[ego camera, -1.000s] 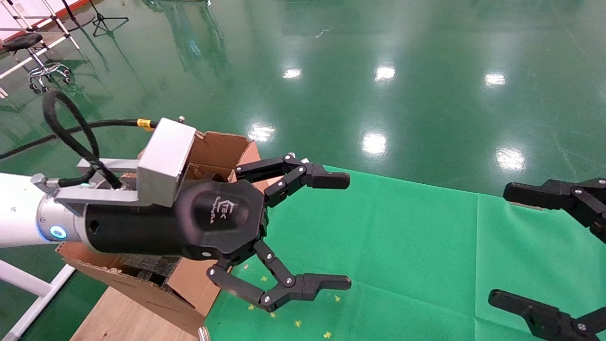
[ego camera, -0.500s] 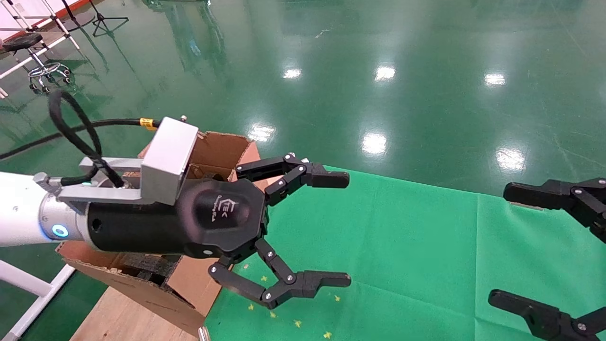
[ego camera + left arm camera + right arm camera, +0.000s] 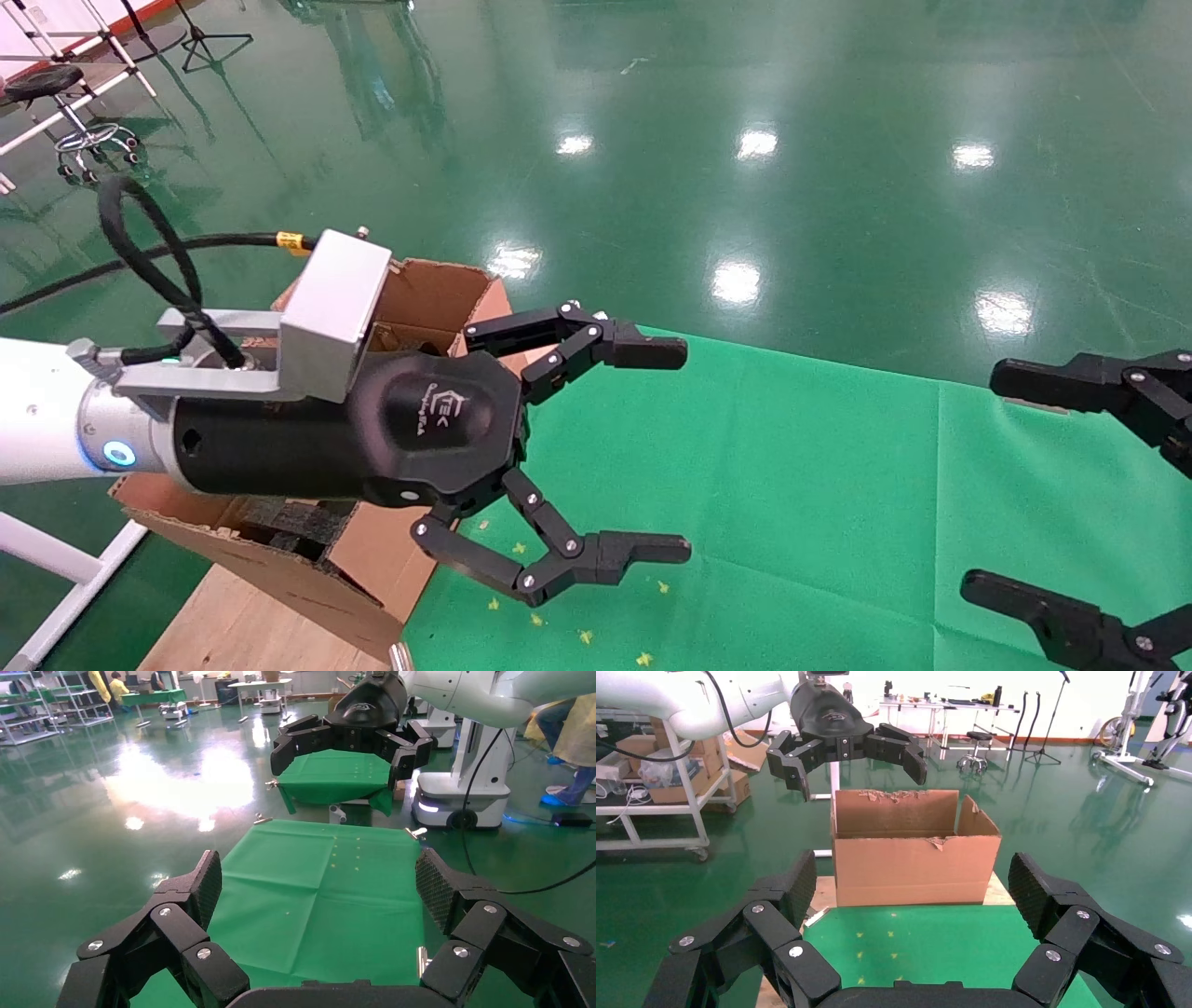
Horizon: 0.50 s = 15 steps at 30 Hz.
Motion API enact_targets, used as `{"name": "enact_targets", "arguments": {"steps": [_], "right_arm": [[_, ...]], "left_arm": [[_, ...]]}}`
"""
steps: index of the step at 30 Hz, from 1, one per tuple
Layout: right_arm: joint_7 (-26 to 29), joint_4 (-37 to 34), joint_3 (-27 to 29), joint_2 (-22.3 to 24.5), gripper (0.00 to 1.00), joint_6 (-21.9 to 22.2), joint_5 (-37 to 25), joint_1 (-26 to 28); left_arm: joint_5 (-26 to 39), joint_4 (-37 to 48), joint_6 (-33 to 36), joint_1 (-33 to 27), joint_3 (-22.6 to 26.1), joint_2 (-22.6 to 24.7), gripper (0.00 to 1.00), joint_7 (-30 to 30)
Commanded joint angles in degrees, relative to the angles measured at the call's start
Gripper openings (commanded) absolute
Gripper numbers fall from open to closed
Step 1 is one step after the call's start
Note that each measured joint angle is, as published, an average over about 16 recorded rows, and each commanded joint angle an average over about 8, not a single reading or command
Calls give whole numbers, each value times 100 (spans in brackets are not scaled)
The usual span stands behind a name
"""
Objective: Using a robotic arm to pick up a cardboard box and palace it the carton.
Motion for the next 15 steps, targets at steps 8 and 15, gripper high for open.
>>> {"name": "enact_targets", "arguments": {"steps": [8,15], "right_arm": [[0,0,0,0,100,0,0,0],[0,0,0,0,100,0,0,0]], "left_arm": [[3,3,0,-3,4,0,100,-1],[6,6,-1,-5,5,0,100,-1]]}}
